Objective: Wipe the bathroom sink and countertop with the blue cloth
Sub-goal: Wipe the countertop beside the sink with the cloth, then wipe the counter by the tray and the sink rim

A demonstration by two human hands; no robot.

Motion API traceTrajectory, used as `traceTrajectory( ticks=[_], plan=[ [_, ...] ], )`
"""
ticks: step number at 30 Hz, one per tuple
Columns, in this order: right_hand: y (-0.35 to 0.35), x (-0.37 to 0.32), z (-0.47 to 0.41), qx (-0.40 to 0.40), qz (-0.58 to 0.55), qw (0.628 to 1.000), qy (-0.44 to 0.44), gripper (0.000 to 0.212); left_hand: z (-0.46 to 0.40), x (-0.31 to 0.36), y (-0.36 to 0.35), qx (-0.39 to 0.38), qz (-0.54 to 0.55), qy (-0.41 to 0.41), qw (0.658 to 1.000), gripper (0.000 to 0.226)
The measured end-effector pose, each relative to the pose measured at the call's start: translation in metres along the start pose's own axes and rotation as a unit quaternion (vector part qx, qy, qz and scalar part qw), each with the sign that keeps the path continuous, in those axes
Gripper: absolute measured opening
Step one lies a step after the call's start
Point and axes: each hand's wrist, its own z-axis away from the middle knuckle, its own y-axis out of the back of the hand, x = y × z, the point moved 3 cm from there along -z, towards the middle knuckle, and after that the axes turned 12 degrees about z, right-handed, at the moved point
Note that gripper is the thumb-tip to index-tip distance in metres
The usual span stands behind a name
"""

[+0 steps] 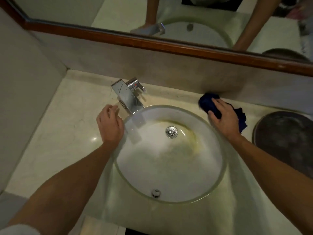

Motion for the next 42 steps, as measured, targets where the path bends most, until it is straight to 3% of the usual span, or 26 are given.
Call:
traceTrajectory(
  ticks=[3,5,6,8,9,10,11,14,15,17,20,22,25,28,30,32,36,39,41,42],
  plan=[
    [-0.001,-0.017,0.017,-0.004,0.001,1.0,-0.024,0.056,0.039,0.053,-0.017,-0.045,0.077,0.029,0.996,0.025],
    [-0.002,-0.03,0.038,0.003,0.007,0.999,-0.035,0.055,0.07,0.102,-0.046,-0.152,0.226,0.157,0.949,0.02],
    [-0.003,-0.037,0.048,0.007,0.007,0.999,-0.04,0.055,0.082,0.128,-0.065,-0.224,0.309,0.251,0.89,0.024],
    [-0.004,-0.049,0.065,0.003,-0.007,0.998,-0.056,0.054,0.098,0.185,-0.095,-0.347,0.441,0.422,0.712,0.047],
    [-0.003,-0.056,0.072,-0.002,-0.024,0.997,-0.067,0.054,0.103,0.21,-0.105,-0.372,0.501,0.473,0.622,0.065],
    [-0.003,-0.062,0.08,-0.004,-0.044,0.996,-0.075,0.053,0.108,0.228,-0.109,-0.377,0.543,0.493,0.565,0.079],
    [-0.003,-0.067,0.088,-0.005,-0.065,0.995,-0.078,0.054,0.111,0.242,-0.108,-0.373,0.563,0.495,0.547,0.083],
    [0.004,-0.08,0.112,-0.026,-0.161,0.985,-0.052,0.066,0.117,0.252,-0.093,-0.295,0.569,0.49,0.591,0.054],
    [0.012,-0.082,0.116,-0.045,-0.21,0.976,-0.047,0.07,0.119,0.247,-0.088,-0.279,0.584,0.488,0.586,0.047],
    [0.04,-0.081,0.117,-0.051,-0.312,0.946,-0.07,0.066,0.122,0.235,-0.072,-0.26,0.63,0.489,0.544,0.041],
    [0.082,-0.072,0.11,-0.005,-0.338,0.932,-0.129,0.05,0.112,0.224,-0.038,-0.245,0.671,0.485,0.504,0.044],
    [0.087,-0.072,0.101,-0.073,-0.364,0.913,-0.17,0.046,0.1,0.224,-0.018,-0.256,0.696,0.459,0.49,0.051],
    [0.081,-0.097,0.097,-0.233,-0.464,0.819,-0.242,0.041,0.08,0.234,0.008,-0.272,0.719,0.441,0.463,0.082],
    [0.093,-0.124,0.102,-0.267,-0.518,0.779,-0.232,0.04,0.06,0.239,0.024,-0.239,0.719,0.434,0.488,0.085],
    [0.102,-0.137,0.1,-0.263,-0.502,0.807,-0.166,0.026,0.049,0.237,0.03,-0.244,0.728,0.416,0.487,0.082],
    [0.11,-0.147,0.098,-0.268,-0.484,0.825,-0.109,0.026,0.041,0.233,0.034,-0.25,0.738,0.412,0.473,0.083],
    [0.111,-0.172,0.097,-0.27,-0.406,0.871,-0.051,0.049,0.027,0.214,0.029,-0.234,0.78,0.425,0.396,0.073],
    [0.105,-0.191,0.098,-0.217,-0.339,0.914,-0.048,0.077,0.025,0.204,0.015,-0.282,0.809,0.426,0.291,0.088],
    [0.103,-0.205,0.1,-0.147,-0.329,0.932,-0.037,0.075,0.039,0.193,0.009,-0.271,0.808,0.423,0.308,0.095],
    [0.102,-0.212,0.102,-0.107,-0.324,0.94,-0.034,0.071,0.044,0.19,0.009,-0.267,0.816,0.427,0.284,0.094]
  ],
)
